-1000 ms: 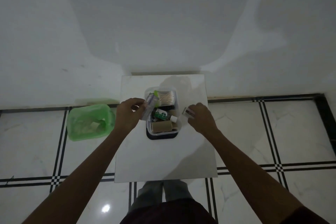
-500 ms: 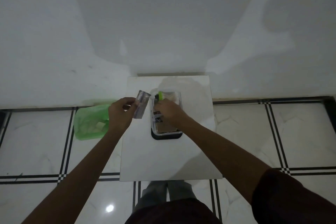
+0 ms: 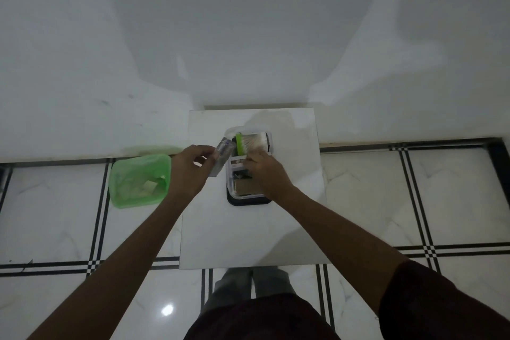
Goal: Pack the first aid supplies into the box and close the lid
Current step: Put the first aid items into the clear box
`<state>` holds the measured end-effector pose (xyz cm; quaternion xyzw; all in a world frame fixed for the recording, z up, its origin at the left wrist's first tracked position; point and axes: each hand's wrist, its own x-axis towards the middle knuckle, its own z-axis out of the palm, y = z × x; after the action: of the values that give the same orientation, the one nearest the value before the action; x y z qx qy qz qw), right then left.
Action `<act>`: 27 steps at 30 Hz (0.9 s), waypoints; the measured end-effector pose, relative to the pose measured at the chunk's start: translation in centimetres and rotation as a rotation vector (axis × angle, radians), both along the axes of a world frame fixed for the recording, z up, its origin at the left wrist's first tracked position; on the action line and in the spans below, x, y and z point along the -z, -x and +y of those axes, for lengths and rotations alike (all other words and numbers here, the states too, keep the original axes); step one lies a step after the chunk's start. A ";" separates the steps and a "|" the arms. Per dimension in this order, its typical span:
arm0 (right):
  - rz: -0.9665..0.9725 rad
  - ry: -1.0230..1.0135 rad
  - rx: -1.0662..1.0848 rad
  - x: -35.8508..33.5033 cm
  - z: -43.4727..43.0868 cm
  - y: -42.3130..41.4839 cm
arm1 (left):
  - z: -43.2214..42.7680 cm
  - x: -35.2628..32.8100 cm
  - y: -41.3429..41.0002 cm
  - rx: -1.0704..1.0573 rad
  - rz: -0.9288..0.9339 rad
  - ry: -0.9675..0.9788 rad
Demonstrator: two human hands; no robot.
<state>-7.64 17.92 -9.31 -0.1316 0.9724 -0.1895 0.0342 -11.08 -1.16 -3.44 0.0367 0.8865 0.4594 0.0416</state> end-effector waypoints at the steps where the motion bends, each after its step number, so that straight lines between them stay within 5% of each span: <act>1: -0.001 0.016 0.018 -0.2 0.3 -0.1 | 0.2 0.0 -0.1 0.029 0.006 0.018; 8: 0.111 0.413 0.498 -2.1 3.9 -2.4 | 2.6 1.6 -1.8 0.474 0.342 0.426; 13: 0.068 0.479 0.547 -1.9 4.9 -3.7 | 5.2 3.9 -4.1 0.606 0.448 0.626; 24: -0.045 0.343 0.409 -1.0 2.4 -3.6 | 4.3 5.4 -3.7 0.712 0.372 0.535; 27: -0.019 0.344 0.508 -0.6 1.9 -3.6 | 3.5 5.3 -3.9 0.478 0.407 0.376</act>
<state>-4.07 19.86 -8.70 0.1136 0.9275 -0.3551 -0.0281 -7.20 2.36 -8.74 0.3253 0.9119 0.2492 -0.0233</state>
